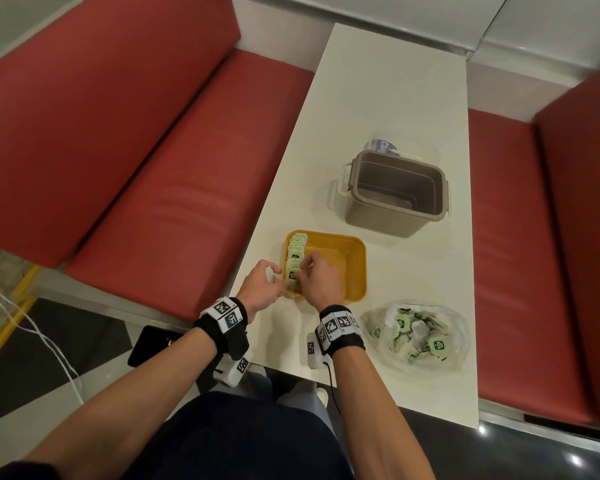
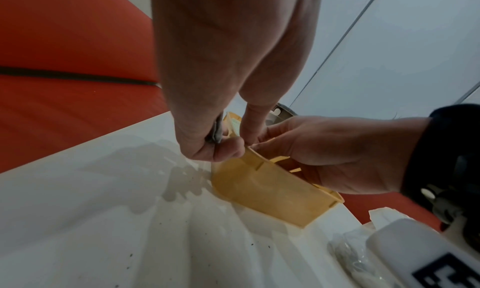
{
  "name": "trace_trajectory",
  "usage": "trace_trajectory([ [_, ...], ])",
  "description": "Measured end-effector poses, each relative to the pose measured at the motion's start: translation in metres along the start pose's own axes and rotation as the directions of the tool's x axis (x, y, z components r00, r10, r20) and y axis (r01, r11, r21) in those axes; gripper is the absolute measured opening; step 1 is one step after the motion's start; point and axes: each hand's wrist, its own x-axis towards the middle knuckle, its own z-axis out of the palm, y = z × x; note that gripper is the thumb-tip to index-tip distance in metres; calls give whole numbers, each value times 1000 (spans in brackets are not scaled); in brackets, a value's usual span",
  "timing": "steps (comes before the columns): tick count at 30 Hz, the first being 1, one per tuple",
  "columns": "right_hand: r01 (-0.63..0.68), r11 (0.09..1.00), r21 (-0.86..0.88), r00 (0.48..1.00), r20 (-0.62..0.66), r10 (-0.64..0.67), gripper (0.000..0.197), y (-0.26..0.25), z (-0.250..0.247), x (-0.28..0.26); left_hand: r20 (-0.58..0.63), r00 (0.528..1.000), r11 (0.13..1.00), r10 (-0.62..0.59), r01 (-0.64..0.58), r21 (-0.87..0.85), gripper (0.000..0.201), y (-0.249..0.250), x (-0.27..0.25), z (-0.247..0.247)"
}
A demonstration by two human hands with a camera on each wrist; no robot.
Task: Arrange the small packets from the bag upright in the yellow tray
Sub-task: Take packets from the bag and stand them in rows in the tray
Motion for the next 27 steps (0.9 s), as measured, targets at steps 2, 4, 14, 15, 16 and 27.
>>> trace_trajectory([
  [2, -16, 1000, -14, 999, -37, 15, 26, 2, -2, -2, -2, 1000, 1000, -4, 4, 16, 24, -3, 2, 0],
  [4, -63, 994, -89, 997, -48, 59, 36, 4, -4, -5, 3, 1000, 1000, -7, 7, 21, 23, -5, 2, 0],
  [14, -108, 980, -167, 986, 106, 127, 60, -7, 6, 7, 27, 999, 999, 19, -20, 25, 22, -8, 5, 1],
  [15, -114, 980, -161, 988, 82, 129, 58, -8, 8, 7, 28, 999, 999, 26, -27, 34, 22, -9, 6, 0],
  [16, -122, 981, -151, 989, 61, 133, 56, -9, 10, 8, 30, 999, 998, 32, -33, 46, 22, -9, 6, 0],
  [27, -141, 990, -20, 990, 28, 141, 86, -10, 11, 11, 47, 998, 997, 32, -35, 64, 24, -4, 4, -6],
])
